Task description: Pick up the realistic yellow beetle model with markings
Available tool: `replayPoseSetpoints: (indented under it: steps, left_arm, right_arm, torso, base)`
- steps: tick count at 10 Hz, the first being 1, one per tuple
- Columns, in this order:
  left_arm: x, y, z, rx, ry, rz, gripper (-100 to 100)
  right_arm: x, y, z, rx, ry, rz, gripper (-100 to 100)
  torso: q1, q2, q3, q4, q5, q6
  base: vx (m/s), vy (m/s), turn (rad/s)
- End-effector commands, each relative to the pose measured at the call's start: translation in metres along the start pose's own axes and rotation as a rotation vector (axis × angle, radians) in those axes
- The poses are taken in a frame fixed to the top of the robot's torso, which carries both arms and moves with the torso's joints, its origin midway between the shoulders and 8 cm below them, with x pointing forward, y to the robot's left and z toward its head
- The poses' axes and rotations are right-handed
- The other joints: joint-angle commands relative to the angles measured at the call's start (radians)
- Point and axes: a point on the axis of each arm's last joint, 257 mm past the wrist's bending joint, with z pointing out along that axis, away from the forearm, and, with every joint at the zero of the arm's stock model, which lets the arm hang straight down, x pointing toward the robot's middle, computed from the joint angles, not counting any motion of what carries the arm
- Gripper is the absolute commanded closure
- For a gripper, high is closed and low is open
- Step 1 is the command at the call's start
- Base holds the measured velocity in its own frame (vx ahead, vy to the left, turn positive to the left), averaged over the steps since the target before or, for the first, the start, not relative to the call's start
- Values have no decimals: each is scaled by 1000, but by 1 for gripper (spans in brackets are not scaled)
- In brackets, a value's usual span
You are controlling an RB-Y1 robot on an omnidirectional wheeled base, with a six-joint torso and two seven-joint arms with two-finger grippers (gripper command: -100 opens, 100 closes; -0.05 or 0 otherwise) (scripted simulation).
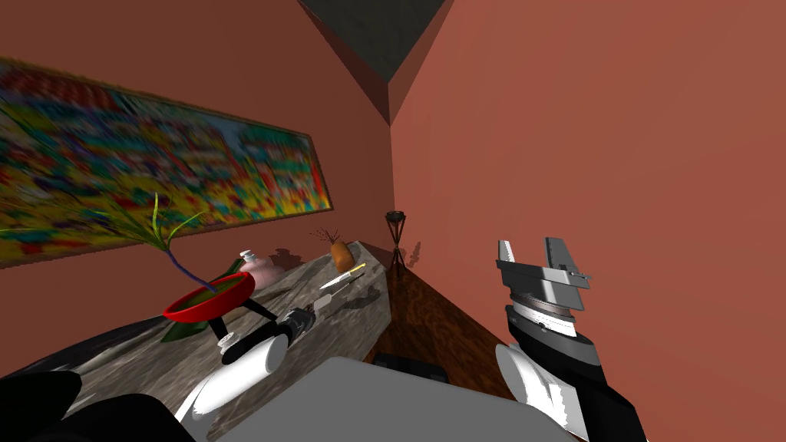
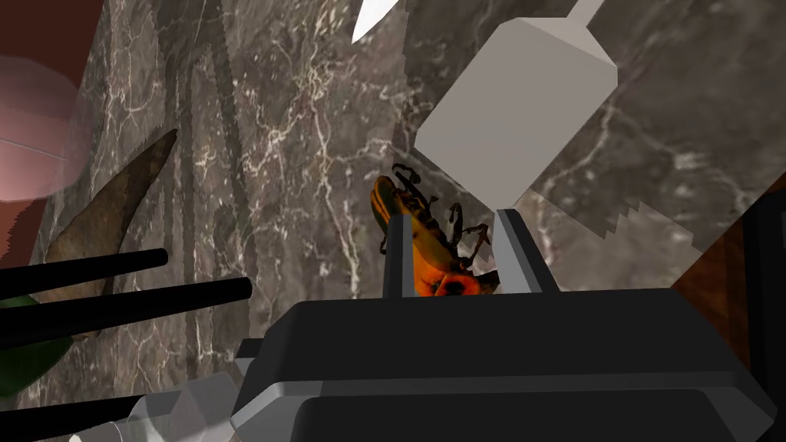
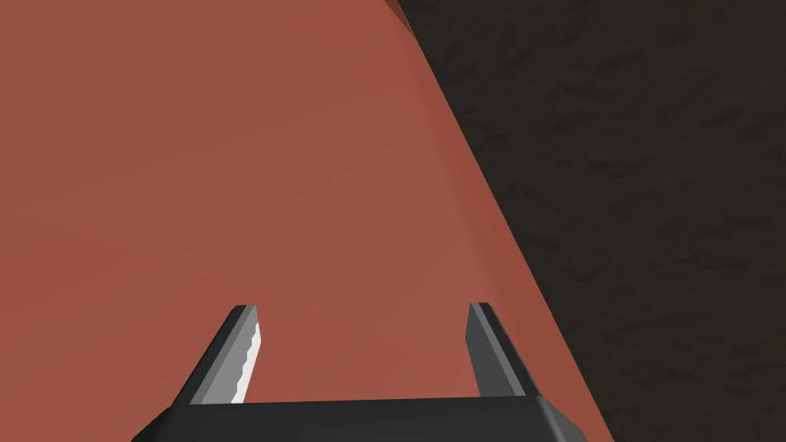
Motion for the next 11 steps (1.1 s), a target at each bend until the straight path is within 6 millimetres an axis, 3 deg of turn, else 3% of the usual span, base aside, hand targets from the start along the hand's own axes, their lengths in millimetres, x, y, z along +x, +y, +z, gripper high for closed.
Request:
replayPoseSetpoints:
  steps: [1, 2, 3, 4, 10, 11]
  left_arm:
    - [0, 0, 0, 0, 0, 0, 100]
    - [0, 0, 0, 0, 0, 0, 100]
    - [0, 0, 0, 0, 0, 0, 0]
    - [7, -2, 3, 6, -5, -5, 100]
    - [27, -7, 9, 25, -20, -27, 100]
    - [28, -7, 9, 24, -21, -29, 0]
  right_arm:
    - [0, 0, 0, 0, 0, 0, 0]
    - [0, 0, 0, 0, 0, 0, 0]
    - [0, 0, 0, 0, 0, 0, 0]
    - [0, 0, 0, 0, 0, 0, 0]
    - [0, 0, 0, 0, 0, 0, 0]
    - [0, 0, 0, 0, 0, 0, 0]
  torso:
    - [0, 0, 0, 0, 0, 0]
    - [0, 0, 0, 0, 0, 0]
    - [0, 0, 0, 0, 0, 0]
    - [0, 0, 0, 0, 0, 0]
    - [-2, 8, 5, 2, 0, 0]
    - [-1, 5, 3, 1, 0, 0]
  base:
    - [0, 0, 0]
    - [0, 0, 0]
    - [0, 0, 0]
    - [-89, 3, -74]
    - [-108, 3, -71]
    - [-9, -1, 3]
